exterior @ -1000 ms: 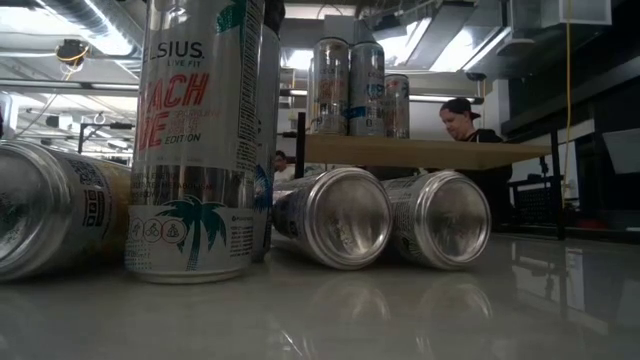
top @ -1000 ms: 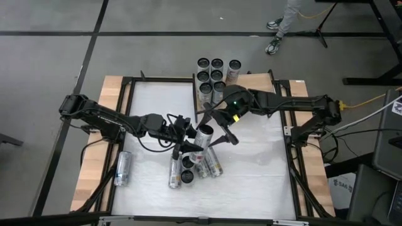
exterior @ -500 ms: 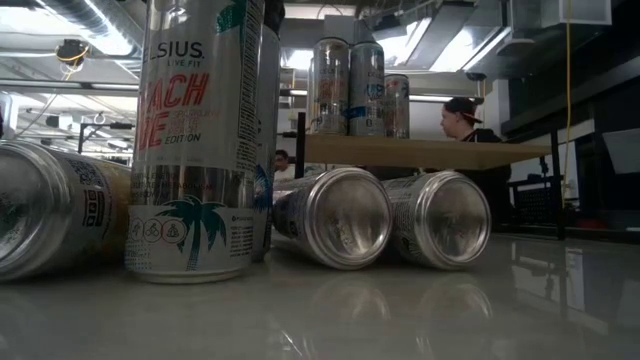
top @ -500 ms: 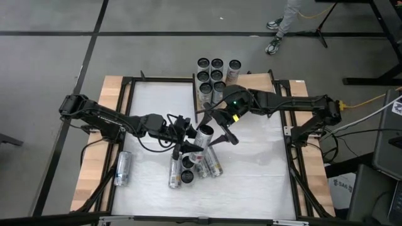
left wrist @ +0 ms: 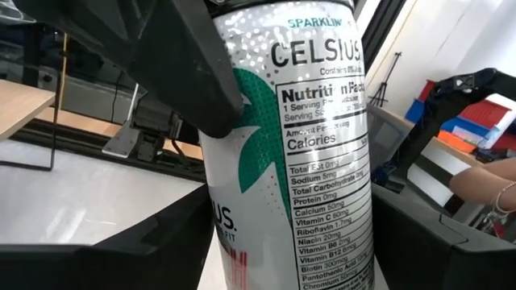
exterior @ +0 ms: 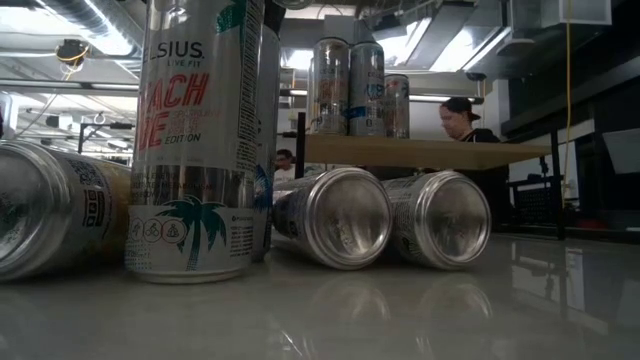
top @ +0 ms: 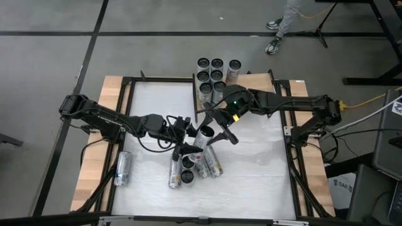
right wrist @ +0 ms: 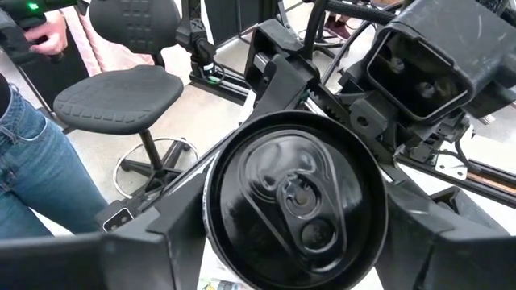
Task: Place canned beverage on shelf
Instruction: Put the pink soda can on the shelf aligned with the other pink soda can
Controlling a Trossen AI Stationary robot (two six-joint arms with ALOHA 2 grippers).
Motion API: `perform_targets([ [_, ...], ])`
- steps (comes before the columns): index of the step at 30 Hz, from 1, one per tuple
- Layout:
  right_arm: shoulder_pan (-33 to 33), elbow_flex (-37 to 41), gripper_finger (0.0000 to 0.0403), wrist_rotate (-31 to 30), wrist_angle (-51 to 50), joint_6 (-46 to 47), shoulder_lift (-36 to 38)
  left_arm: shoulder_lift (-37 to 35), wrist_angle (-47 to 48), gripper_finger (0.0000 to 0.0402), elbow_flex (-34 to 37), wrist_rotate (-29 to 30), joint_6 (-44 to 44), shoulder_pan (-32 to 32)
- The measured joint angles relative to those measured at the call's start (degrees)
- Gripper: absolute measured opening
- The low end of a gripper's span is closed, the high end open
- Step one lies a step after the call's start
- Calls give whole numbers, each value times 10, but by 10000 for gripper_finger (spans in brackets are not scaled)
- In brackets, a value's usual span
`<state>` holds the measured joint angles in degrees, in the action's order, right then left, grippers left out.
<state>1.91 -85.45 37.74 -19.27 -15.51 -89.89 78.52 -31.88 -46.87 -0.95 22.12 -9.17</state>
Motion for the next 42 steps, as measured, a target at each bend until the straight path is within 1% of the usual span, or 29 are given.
perform_targets([
  [3,0,0,262,0,0,0,0,0,1,282,0,1,0,0],
  [7,0,0,258,0,-1,0,0,0,3,282,0,3,-1,0],
  [12,0,0,256,-2,-7,3,0,0,19,282,0,30,0,0],
  [16,0,1,257,-30,-15,3,0,-1,44,282,0,55,42,0],
  [20,0,1,255,-43,-22,3,0,-1,52,282,-1,48,34,2],
  [23,-1,1,255,-70,-33,2,0,-1,58,282,-1,49,30,3],
  [28,0,0,256,-101,-51,2,0,-1,70,283,-1,99,48,3],
  [32,-1,0,256,-115,-52,3,0,0,73,283,-1,108,50,3],
  [37,-2,0,257,-184,-79,4,8,0,88,283,-1,116,50,4],
  [42,-2,0,257,-242,-116,19,25,0,101,283,-2,146,51,5],
])
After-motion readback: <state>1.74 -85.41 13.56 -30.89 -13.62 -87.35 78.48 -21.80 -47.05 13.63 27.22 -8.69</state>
